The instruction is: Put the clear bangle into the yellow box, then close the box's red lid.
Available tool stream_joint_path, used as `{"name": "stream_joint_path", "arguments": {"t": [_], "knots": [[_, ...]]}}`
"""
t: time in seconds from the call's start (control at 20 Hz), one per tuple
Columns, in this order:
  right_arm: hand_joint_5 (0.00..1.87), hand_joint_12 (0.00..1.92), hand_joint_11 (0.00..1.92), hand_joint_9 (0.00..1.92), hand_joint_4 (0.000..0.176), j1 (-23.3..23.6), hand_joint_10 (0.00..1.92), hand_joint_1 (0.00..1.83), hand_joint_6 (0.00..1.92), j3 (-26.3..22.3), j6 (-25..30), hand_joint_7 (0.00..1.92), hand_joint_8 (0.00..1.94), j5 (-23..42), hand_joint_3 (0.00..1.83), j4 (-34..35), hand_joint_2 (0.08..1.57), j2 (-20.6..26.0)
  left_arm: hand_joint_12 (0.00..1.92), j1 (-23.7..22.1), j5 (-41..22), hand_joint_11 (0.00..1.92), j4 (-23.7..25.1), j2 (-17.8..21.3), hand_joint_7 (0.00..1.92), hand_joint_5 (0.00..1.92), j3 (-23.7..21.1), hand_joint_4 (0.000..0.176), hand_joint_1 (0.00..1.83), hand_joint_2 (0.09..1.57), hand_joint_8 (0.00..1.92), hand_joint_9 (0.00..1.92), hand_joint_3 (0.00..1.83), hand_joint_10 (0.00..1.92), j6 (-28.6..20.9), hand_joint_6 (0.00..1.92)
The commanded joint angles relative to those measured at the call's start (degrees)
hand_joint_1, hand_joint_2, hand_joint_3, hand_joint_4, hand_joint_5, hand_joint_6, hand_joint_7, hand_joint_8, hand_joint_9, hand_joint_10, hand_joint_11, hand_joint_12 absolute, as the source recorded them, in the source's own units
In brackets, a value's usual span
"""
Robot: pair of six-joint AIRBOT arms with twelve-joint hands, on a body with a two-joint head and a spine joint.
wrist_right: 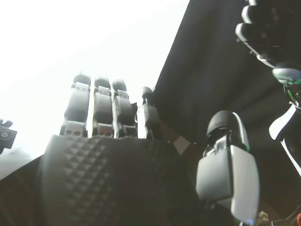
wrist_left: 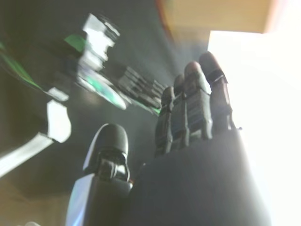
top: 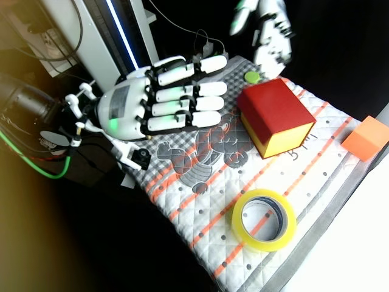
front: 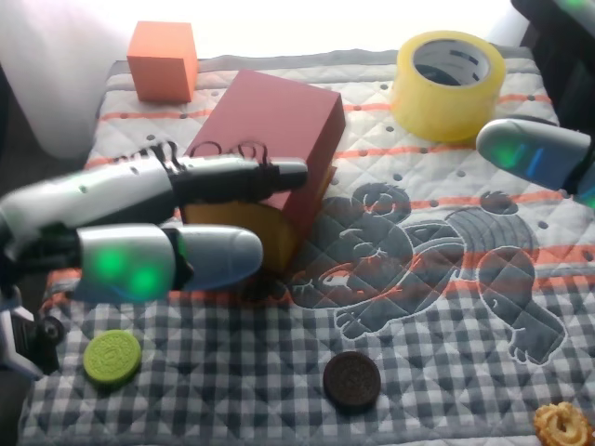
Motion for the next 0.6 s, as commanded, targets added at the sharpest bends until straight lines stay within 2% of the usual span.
{"name": "stream_joint_path", "arguments": {"t": [0.0,0.05,0.1,0.15,0.25,0.3,0.35,0.4,0.45,0.5,0.55], "knots": [[0.0,0.0,0.0,0.0,0.159,0.25,0.0,0.02,0.0,-0.06,0.14,0.05,0.01,7.27,0.0,0.06,1.07,0.75,0.61,-0.18,-2.26,0.02,-2.29,-0.01,0.26,0.23,0.3,0.0,0.0,1.47,0.01,0.26,0.0,0.01,-0.32,0.01],[0.0,0.0,0.0,0.0,0.159,0.17,0.0,0.02,0.0,-0.12,0.14,0.05,0.01,7.31,0.0,0.01,1.07,0.9,0.61,-0.17,-3.03,0.02,-3.06,0.13,0.26,0.23,0.46,0.0,0.0,1.47,0.01,0.26,0.0,0.01,-0.32,0.01],[0.0,0.0,0.0,0.0,0.151,-0.11,0.0,0.02,0.0,-0.24,0.14,0.06,0.01,7.74,0.0,-0.17,1.06,1.24,0.53,-0.17,-5.68,0.02,-5.33,0.65,0.2,0.17,0.83,0.0,0.0,1.48,0.01,0.22,0.0,0.01,-0.32,0.0],[0.0,0.0,0.0,0.0,0.12,-0.41,0.0,0.0,0.0,-0.38,0.14,0.05,0.0,8.39,0.01,-0.29,1.09,1.51,0.56,-0.11,-8.9,0.05,-8.14,1.09,0.29,0.26,1.21,0.0,0.12,1.46,0.02,0.3,0.0,0.03,-0.31,0.02],[0.0,0.0,0.0,0.0,0.099,-1.34,0.0,0.0,0.0,-0.98,0.13,0.05,0.0,10.25,0.02,-0.31,1.13,2.31,0.64,0.76,-18.81,0.13,-14.45,2.04,0.29,0.25,1.49,0.0,0.11,1.47,0.01,0.33,0.0,0.02,-0.32,0.01],[0.0,0.0,0.0,0.0,0.096,-1.59,0.0,0.02,0.0,-1.41,0.13,0.06,0.0,10.87,0.02,-0.31,1.14,2.74,0.74,1.49,-24.26,0.09,-17.36,2.57,0.27,0.24,1.18,0.0,0.06,1.48,0.0,0.32,0.0,0.0,-0.33,0.0],[0.0,0.0,0.0,0.0,0.057,-2.18,0.0,0.09,0.0,-2.04,0.13,0.09,0.01,12.12,0.03,-0.31,1.19,3.42,0.84,2.52,-31.04,0.02,-19.9,2.91,0.22,0.21,0.86,0.0,0.07,1.47,0.0,0.27,0.0,0.0,-0.76,0.0],[0.01,0.0,0.0,0.01,0.034,-2.73,0.0,0.16,0.0,-2.37,0.12,0.1,0.01,13.03,0.02,-0.26,1.2,3.76,0.84,3.22,-34.26,0.0,-21.0,2.94,0.2,0.19,0.94,0.0,0.08,1.45,0.0,0.24,0.0,0.0,-1.91,0.0],[0.04,0.02,0.02,0.05,0.009,-3.34,0.01,0.22,0.0,-2.66,0.08,0.14,0.01,14.34,0.01,-0.1,1.24,4.04,1.01,4.0,-37.67,0.0,-22.11,2.87,0.3,0.25,1.53,0.0,0.17,1.39,0.01,0.32,0.0,0.02,-4.66,0.01],[0.04,0.02,0.02,0.06,0.016,-4.07,0.01,0.26,0.0,-2.9,-0.2,0.12,0.0,15.65,0.0,0.19,1.24,4.11,1.05,4.67,-40.41,0.21,-23.44,2.62,0.53,0.41,2.24,0.0,0.2,1.31,0.03,0.53,0.0,0.06,-7.55,0.02],[0.08,0.23,0.0,0.1,0.002,-4.54,0.0,0.32,0.0,-3.07,-0.39,0.15,0.01,16.33,0.0,0.42,1.23,4.1,1.01,5.92,-43.16,0.16,-25.18,2.15,0.52,0.41,2.88,0.0,0.07,1.27,0.01,0.54,0.0,0.04,-10.34,0.01]]}}
